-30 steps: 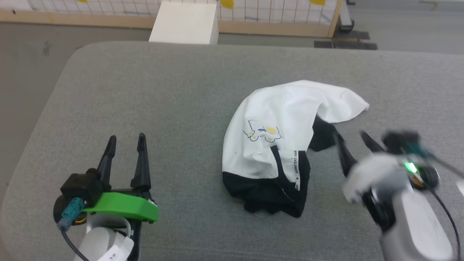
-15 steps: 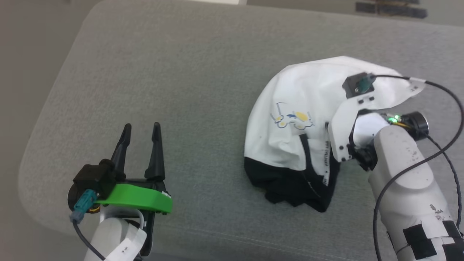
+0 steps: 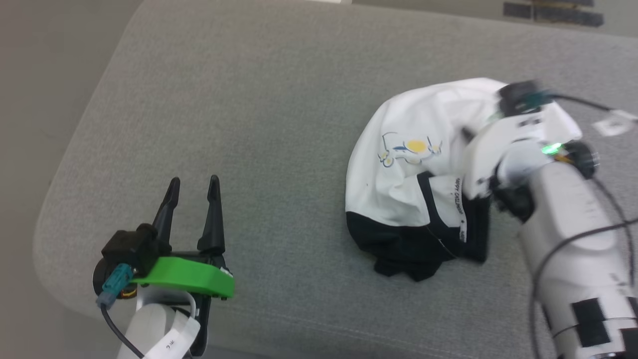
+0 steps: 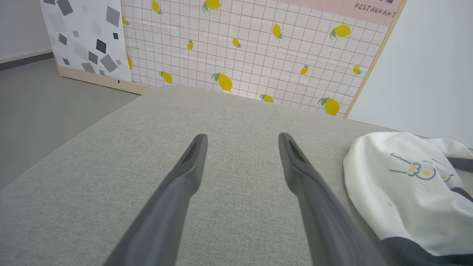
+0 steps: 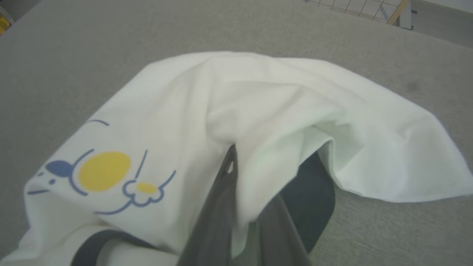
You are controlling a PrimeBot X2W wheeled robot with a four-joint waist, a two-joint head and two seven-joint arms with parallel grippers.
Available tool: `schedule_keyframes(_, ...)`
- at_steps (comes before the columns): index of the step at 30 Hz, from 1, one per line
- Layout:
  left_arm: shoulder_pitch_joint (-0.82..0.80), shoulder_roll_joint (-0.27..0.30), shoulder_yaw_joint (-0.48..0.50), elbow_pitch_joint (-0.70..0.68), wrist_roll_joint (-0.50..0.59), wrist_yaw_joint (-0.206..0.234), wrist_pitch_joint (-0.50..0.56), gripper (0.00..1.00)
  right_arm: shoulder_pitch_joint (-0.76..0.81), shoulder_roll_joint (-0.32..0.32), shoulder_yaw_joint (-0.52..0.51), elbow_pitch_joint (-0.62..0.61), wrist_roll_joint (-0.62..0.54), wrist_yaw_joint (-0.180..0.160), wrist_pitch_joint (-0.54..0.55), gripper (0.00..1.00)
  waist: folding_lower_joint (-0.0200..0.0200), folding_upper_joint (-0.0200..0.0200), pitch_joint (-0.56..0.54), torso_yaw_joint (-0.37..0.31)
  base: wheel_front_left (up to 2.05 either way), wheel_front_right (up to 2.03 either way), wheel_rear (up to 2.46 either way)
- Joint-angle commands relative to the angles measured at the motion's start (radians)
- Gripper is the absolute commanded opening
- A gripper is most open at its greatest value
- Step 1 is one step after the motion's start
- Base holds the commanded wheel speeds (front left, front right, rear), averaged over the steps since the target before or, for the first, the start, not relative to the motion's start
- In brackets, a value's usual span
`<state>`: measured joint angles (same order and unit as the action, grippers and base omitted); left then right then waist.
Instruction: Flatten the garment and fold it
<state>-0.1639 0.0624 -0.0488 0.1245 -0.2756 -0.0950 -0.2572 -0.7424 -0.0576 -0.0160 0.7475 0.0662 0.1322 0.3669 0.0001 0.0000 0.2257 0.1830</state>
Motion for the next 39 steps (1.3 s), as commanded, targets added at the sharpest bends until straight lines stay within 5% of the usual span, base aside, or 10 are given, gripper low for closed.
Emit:
schedule_keyframes(1,0.013,-0.005,0.003,0.006,0.008,-0.005,-0.004,1.0,-0.01,-0.025,-0.033,-0.032,0.021,-0.002,-0.025,0.0,-0.0001,0.0,-0.076,-0.071,0.0,0.0,0.0)
schedule_keyframes(7,0.045,-0.008,0.001,0.032,0.002,-0.01,-0.005,1.0,0.151,-0.099,-0.226,-0.134,0.031,-0.002,-0.017,0.0,-0.0001,0.0,-0.136,-0.131,0.0,0.0,0.0)
schedule_keyframes(14,0.084,-0.009,-0.001,0.065,-0.017,-0.003,-0.005,1.0,0.409,-0.03,-0.356,-0.222,0.002,-0.002,0.071,0.0,-0.0001,0.0,-0.159,-0.196,0.0,0.0,0.0)
schedule_keyframes(15,0.087,-0.01,-0.004,0.073,-0.02,-0.002,-0.004,1.0,0.422,-0.022,-0.35,-0.237,0.01,-0.002,0.065,0.1,-0.0001,0.0,-0.161,-0.202,0.0,0.0,0.0)
schedule_keyframes(16,0.088,-0.01,-0.008,0.082,-0.025,-0.002,-0.001,1.0,0.432,-0.013,-0.348,-0.259,0.031,-0.002,0.047,1.0,-0.0001,0.0,-0.162,-0.207,0.0,0.0,0.0)
schedule_keyframes(22,0.047,-0.011,-0.07,0.108,-0.116,-0.008,0.133,1.0,0.495,0.005,-0.392,-0.424,0.128,-0.002,-0.07,1.0,-0.0001,0.0,-0.165,-0.215,0.0,0.0,0.0)
schedule_keyframes(26,-0.032,-0.012,-0.211,0.119,-0.212,-0.005,0.391,1.0,0.559,0.007,-0.415,-0.512,0.133,-0.002,-0.079,1.0,-0.0001,0.0,-0.162,-0.218,0.0,0.0,0.0)
schedule_keyframes(31,-0.165,-0.012,-0.363,0.171,-0.233,0.049,0.714,1.0,0.6,0.007,-0.404,-0.543,0.155,-0.002,-0.067,1.0,-0.0001,0.0,-0.148,-0.239,0.0,0.0,0.0)
schedule_keyframes(39,-0.29,-0.012,-0.444,0.311,-0.197,0.128,0.818,1.0,0.605,0.007,-0.36,-0.539,0.18,-0.002,-0.074,1.0,-0.0001,0.0,-0.11,-0.293,0.0,0.0,0.0)
